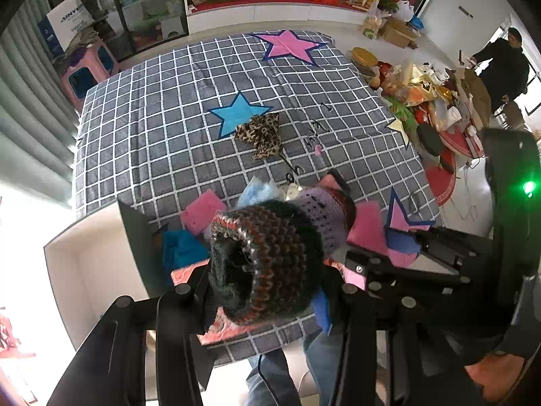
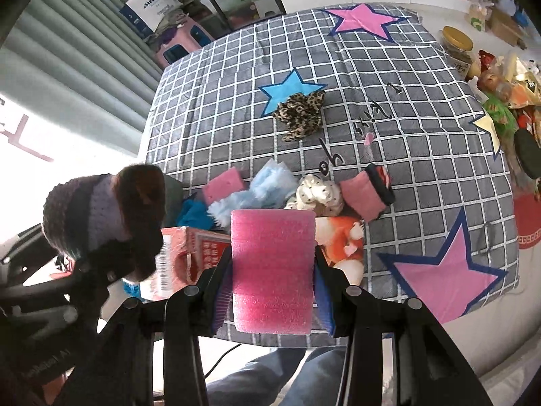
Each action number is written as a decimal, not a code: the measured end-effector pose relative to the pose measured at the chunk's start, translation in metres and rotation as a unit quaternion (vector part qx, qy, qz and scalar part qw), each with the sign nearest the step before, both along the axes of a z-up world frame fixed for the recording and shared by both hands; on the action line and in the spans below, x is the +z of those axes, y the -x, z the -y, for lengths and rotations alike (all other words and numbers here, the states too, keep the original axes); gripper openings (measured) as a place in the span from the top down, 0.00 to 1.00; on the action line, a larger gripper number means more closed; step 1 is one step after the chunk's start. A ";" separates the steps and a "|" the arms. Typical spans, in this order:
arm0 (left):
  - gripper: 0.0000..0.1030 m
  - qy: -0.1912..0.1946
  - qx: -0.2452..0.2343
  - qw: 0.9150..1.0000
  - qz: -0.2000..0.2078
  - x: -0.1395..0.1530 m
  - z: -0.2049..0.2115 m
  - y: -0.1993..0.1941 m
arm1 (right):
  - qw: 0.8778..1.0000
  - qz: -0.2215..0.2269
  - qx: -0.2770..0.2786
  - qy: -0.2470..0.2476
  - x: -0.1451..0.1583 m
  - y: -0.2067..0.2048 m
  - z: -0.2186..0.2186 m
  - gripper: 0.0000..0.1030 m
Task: Organize soft objects
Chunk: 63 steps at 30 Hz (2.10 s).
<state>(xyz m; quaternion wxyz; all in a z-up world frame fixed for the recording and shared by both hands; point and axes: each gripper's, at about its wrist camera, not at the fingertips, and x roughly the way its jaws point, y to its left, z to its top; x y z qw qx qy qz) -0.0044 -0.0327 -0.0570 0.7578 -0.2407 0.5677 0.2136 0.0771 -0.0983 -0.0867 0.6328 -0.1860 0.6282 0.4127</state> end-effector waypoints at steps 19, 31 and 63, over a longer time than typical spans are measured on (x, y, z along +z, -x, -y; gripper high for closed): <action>0.53 -0.009 0.035 0.999 0.010 0.010 -0.001 0.067 | 0.999 0.026 0.017 -0.020 0.025 0.051 -0.002 0.57; 0.53 -0.016 0.083 0.996 0.014 0.013 -0.019 0.110 | 0.997 0.026 0.062 -0.025 0.028 0.080 -0.027 0.57; 0.53 -0.008 0.259 0.966 0.013 -0.002 -0.054 0.222 | 0.966 0.018 0.256 0.005 0.023 0.167 -0.114 0.57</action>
